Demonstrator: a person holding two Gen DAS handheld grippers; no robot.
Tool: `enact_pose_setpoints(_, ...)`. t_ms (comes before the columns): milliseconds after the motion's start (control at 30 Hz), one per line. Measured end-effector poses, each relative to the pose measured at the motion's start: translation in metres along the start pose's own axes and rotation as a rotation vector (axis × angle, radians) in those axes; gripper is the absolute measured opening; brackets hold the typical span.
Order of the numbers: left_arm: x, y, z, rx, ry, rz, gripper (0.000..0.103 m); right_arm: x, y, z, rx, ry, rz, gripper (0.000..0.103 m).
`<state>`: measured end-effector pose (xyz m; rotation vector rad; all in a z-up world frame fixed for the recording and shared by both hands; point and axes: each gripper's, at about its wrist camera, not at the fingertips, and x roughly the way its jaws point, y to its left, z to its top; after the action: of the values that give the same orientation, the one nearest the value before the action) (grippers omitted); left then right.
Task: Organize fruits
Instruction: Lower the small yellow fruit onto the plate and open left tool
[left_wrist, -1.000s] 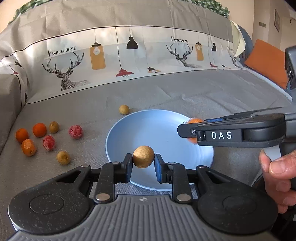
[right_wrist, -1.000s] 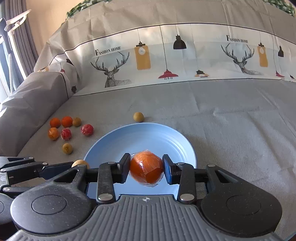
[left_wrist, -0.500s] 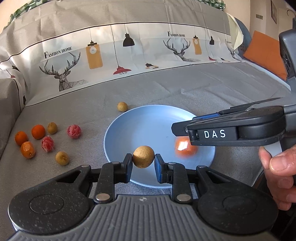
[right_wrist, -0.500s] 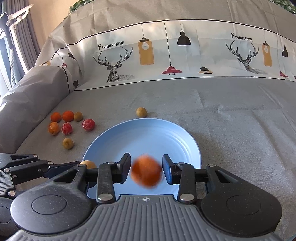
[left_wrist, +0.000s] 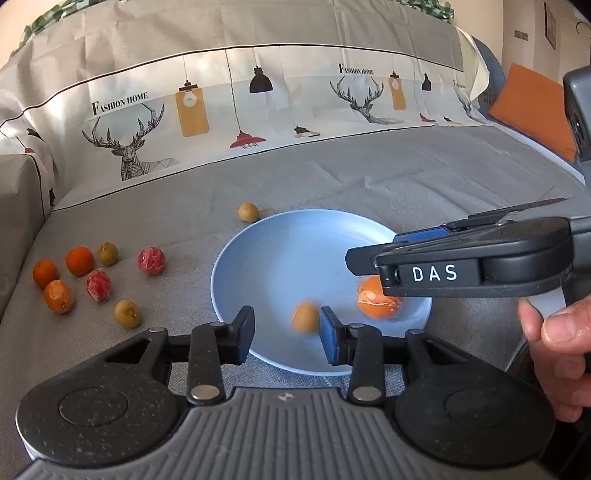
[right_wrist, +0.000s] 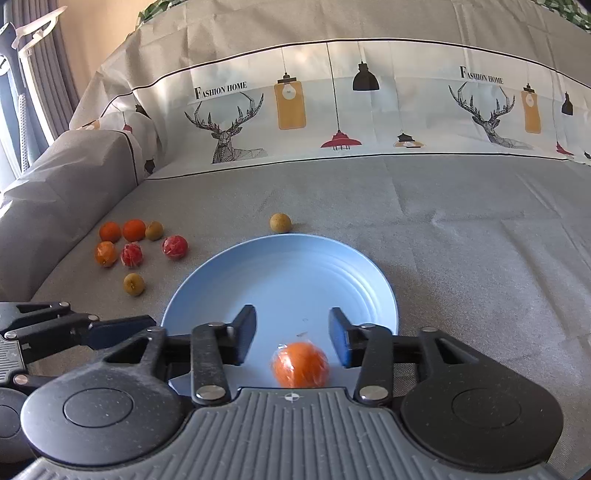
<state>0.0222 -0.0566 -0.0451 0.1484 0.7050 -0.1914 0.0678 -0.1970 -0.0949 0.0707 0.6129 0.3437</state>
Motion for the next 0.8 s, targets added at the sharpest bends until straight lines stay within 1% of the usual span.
enact_pose_setpoints(67, 0.0003, 0.0003, -0.0001, 0.001, 0.002, 0.003, 0.043, -0.0002, 0.0002, -0.0002, -0.002, 0.0, -0.003, 0.05)
enact_pose_setpoints(133, 0.0003, -0.0006, 0.0003, 0.002, 0.002, 0.004, 0.046, 0.0, 0.0003, -0.0005, -0.002, 0.002, -0.008, 0.055)
enact_pose_setpoints(200, 0.0004, -0.0006, 0.0001, 0.004, 0.002, 0.006, 0.048, 0.0003, 0.0004, -0.0007, -0.004, 0.004, -0.012, 0.058)
enact_pose_setpoints(367, 0.0007, -0.0008, 0.0002, 0.007, 0.003, 0.011, 0.052, 0.0012, 0.0011, -0.0011, -0.007, 0.009, -0.014, 0.059)
enact_pose_setpoints(800, 0.0004, -0.0018, -0.0004, 0.013, 0.003, 0.015, 0.054, 0.0023, 0.0018, -0.001, -0.009, 0.01, -0.015, 0.061)
